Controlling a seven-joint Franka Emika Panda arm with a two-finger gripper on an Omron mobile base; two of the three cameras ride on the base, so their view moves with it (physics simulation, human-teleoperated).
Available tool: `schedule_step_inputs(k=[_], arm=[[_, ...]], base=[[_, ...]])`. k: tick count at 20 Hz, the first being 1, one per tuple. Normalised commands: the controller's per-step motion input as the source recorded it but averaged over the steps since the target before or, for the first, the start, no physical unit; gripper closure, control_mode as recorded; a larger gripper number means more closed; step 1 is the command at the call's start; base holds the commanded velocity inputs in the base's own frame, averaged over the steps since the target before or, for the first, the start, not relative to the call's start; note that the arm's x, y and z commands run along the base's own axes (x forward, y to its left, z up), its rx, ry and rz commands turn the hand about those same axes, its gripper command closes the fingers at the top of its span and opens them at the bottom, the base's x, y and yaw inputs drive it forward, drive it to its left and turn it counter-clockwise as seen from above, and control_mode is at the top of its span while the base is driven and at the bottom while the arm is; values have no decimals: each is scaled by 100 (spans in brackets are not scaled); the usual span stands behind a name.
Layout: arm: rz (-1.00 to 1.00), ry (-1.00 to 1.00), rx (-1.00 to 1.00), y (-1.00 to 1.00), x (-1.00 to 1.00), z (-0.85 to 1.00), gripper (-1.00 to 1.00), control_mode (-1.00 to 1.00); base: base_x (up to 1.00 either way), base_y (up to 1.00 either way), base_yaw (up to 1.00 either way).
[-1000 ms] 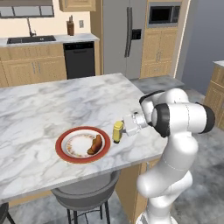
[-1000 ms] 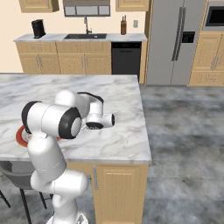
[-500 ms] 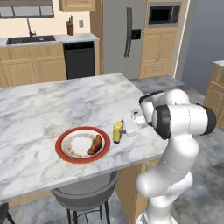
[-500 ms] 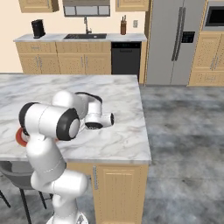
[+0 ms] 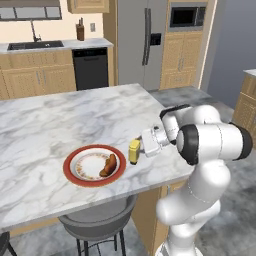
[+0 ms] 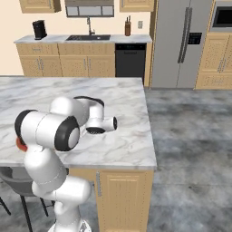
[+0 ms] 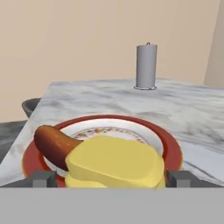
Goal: Move the hot dog bun to the plate on the dining table and place the condiment next to that plate. Then navigate to the fridge and take the sausage and place it on the plate as well.
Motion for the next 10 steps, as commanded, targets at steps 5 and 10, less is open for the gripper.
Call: schedule_step_inputs(k=[5,10], arm=[[0,0,0,0,0,24,-100,-100],[0,-4,0,0,-3,51,-100,-100]], base=[[0,0,0],[0,0,0]])
